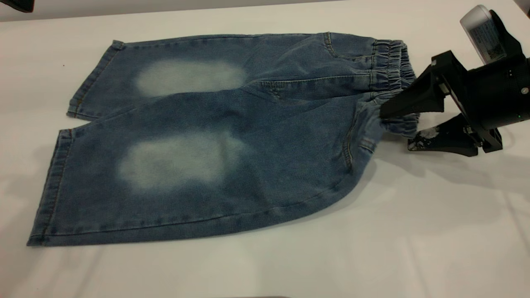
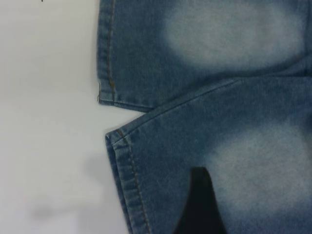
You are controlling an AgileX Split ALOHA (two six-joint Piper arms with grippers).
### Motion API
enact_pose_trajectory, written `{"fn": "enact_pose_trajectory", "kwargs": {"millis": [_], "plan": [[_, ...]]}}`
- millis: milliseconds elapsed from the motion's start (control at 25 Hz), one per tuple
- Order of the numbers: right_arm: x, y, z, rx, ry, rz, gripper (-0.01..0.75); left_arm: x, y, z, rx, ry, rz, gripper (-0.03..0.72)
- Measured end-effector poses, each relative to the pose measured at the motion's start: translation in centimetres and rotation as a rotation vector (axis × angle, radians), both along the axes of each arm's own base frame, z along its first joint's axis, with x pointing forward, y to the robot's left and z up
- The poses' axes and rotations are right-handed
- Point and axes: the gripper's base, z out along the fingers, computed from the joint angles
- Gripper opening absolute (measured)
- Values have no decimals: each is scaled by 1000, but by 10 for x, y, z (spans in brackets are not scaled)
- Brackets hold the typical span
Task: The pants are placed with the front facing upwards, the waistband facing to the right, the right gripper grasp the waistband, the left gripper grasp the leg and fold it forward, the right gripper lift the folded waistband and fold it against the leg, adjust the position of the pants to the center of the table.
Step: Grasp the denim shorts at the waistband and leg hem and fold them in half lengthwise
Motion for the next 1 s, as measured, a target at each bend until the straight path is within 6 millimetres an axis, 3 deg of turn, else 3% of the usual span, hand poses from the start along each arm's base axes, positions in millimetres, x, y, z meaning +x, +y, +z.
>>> {"fn": "enact_pose_trajectory", "kwargs": {"millis": [480,760,920,1000], "plan": [[1,1,9,106,-39,9,515,0,0,0,0,0,0,501],[2,-7,2,30,-4,-26,510,0,0,0,0,0,0,501],[1,-10,-2,-19,14,-38,435,-1,0,0,1,7,-1,501],[1,-12,-4,-53,25,-47,350,-2,0,-2,2,29,-2,501]]}}
